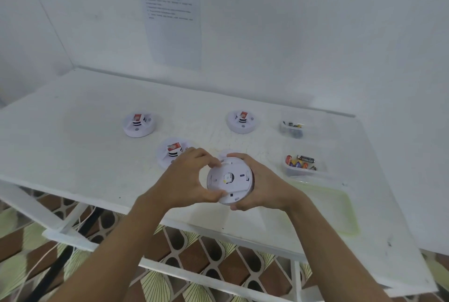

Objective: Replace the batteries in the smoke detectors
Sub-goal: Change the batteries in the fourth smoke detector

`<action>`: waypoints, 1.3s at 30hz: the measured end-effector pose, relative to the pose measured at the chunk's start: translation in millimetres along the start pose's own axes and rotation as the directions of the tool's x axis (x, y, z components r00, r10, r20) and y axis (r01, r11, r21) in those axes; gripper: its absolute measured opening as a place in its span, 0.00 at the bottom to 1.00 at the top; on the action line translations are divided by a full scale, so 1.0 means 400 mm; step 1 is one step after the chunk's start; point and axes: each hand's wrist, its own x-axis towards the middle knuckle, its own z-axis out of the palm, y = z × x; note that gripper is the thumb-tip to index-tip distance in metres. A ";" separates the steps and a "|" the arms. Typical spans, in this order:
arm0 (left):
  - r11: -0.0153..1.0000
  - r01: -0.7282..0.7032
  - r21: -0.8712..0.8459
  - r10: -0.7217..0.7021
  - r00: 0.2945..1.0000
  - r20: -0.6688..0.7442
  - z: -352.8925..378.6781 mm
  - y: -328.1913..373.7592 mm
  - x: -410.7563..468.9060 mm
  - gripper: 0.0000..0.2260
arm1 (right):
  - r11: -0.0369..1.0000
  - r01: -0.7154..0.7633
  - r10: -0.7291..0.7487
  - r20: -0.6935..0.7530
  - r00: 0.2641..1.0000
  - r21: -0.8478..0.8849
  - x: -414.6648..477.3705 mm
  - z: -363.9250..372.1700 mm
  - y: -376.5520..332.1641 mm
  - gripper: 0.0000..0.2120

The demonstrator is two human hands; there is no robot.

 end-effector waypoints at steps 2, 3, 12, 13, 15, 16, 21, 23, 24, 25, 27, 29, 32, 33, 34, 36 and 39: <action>1.000 0.006 -0.007 -0.006 1.000 -0.018 0.007 0.011 0.005 0.25 | 1.000 0.000 0.000 0.004 1.000 0.008 -0.004 -0.008 0.003 0.46; 1.000 0.008 -0.014 -0.008 1.000 -0.027 0.010 0.017 0.007 0.25 | 1.000 0.002 -0.002 0.003 1.000 0.009 -0.006 -0.012 0.004 0.46; 0.998 0.063 -0.011 -0.064 0.985 -0.163 0.015 -0.006 0.007 0.25 | 1.000 -0.016 0.016 -0.079 0.997 0.001 -0.010 -0.058 0.037 0.45; 0.997 0.082 -0.001 -0.081 0.982 -0.173 0.012 -0.015 0.002 0.25 | 1.000 -0.024 0.024 -0.086 0.996 0.004 -0.014 -0.065 0.041 0.45; 0.990 0.137 0.023 -0.131 0.975 -0.181 0.010 -0.042 -0.017 0.25 | 0.999 -0.041 0.041 -0.099 0.994 0.005 -0.022 -0.079 0.047 0.45; 0.984 0.175 0.037 -0.166 0.971 -0.172 0.011 -0.057 -0.028 0.26 | 0.999 -0.047 0.047 -0.107 0.993 0.000 -0.025 -0.086 0.049 0.45; 0.936 0.333 0.116 -0.323 0.941 -0.097 0.035 -0.125 -0.070 0.30 | 0.998 -0.069 0.069 -0.104 0.992 0.006 -0.039 -0.103 0.057 0.45; 0.917 0.369 0.151 -0.361 0.929 -0.080 0.048 -0.136 -0.080 0.34 | 0.998 -0.070 0.070 -0.094 0.993 0.010 -0.042 -0.102 0.060 0.45; 0.911 0.377 0.166 -0.369 0.926 -0.075 0.055 -0.140 -0.083 0.36 | 0.998 -0.067 0.068 -0.088 0.994 0.017 -0.043 -0.100 0.062 0.45; 0.904 0.387 0.179 -0.382 0.922 -0.067 0.061 -0.141 -0.086 0.38 | 0.998 -0.062 0.064 -0.082 0.995 0.025 -0.045 -0.098 0.063 0.45; 0.894 0.398 0.203 -0.395 0.917 -0.059 0.070 -0.138 -0.092 0.40 | 0.998 -0.051 0.055 -0.077 0.996 0.045 -0.047 -0.092 0.063 0.45; 0.908 0.382 0.172 -0.373 0.924 -0.086 0.076 -0.117 -0.093 0.39 | 0.996 -0.043 0.049 -0.073 0.996 0.083 -0.050 -0.084 0.060 0.45; 0.936 0.344 -0.067 -0.350 0.927 -0.136 0.081 -0.043 -0.074 0.28 | 0.988 -0.019 0.031 -0.079 0.996 0.151 -0.058 -0.073 0.052 0.45; 0.924 0.348 -0.160 -0.369 0.920 -0.130 0.083 -0.012 -0.062 0.22 | 0.986 -0.005 0.019 -0.083 0.996 0.166 -0.061 -0.069 0.048 0.45; 0.890 0.370 -0.265 -0.405 0.910 -0.088 0.088 0.019 -0.050 0.18 | 0.983 0.008 0.008 -0.088 0.996 0.184 -0.064 -0.064 0.044 0.45; 0.784 0.405 -0.471 -0.437 0.898 0.044 0.100 0.073 -0.030 0.16 | 0.977 0.030 -0.010 -0.095 0.995 0.212 -0.069 -0.054 0.038 0.46; 0.666 0.412 -0.622 -0.389 0.903 0.182 0.111 0.121 -0.012 0.13 | 0.969 0.045 -0.016 -0.119 0.993 0.242 -0.079 -0.043 0.040 0.46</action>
